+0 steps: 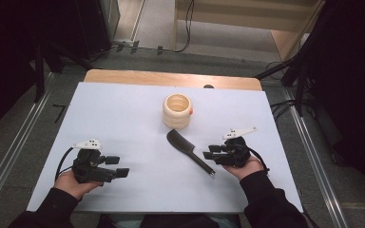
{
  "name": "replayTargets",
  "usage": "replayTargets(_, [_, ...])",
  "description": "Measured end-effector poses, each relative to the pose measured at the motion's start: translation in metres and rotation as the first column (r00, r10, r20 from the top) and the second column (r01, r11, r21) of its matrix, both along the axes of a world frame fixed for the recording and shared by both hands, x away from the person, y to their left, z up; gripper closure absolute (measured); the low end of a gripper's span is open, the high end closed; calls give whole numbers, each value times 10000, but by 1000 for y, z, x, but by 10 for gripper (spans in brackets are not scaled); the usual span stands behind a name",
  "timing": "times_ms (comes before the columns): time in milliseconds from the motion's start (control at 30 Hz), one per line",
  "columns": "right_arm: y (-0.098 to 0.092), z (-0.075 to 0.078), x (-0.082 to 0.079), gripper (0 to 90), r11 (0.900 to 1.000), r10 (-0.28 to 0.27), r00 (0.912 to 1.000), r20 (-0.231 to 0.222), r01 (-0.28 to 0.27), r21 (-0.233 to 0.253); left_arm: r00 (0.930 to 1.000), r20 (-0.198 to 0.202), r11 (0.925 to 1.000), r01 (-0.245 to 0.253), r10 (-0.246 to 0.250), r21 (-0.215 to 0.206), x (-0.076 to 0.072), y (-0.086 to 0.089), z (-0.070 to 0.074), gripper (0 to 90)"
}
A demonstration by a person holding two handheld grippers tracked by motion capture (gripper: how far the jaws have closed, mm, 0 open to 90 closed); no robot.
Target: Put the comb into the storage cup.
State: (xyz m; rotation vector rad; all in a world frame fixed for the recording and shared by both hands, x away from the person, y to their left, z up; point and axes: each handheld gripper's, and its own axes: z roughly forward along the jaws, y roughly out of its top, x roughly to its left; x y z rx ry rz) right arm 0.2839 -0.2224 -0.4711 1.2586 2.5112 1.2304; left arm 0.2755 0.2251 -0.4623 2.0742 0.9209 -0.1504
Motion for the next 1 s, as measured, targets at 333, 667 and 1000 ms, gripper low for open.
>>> replayTargets(333, [-9,5,-20,334,9987,95,9993,360,-113,495,10000,-7,10000,-15,15,-31,0,0,0,253])
replayTargets(667, [-20,3,-44,243,9974,114,9982,586,-156,707,10000,5,10000,25,-25,6,0,0,0,254])
replayTargets(1000, [-30,-3,-56,213,9989,-11,9988,483,-12,462,10000,-7,10000,16,-16,-22,0,-1,0,254])
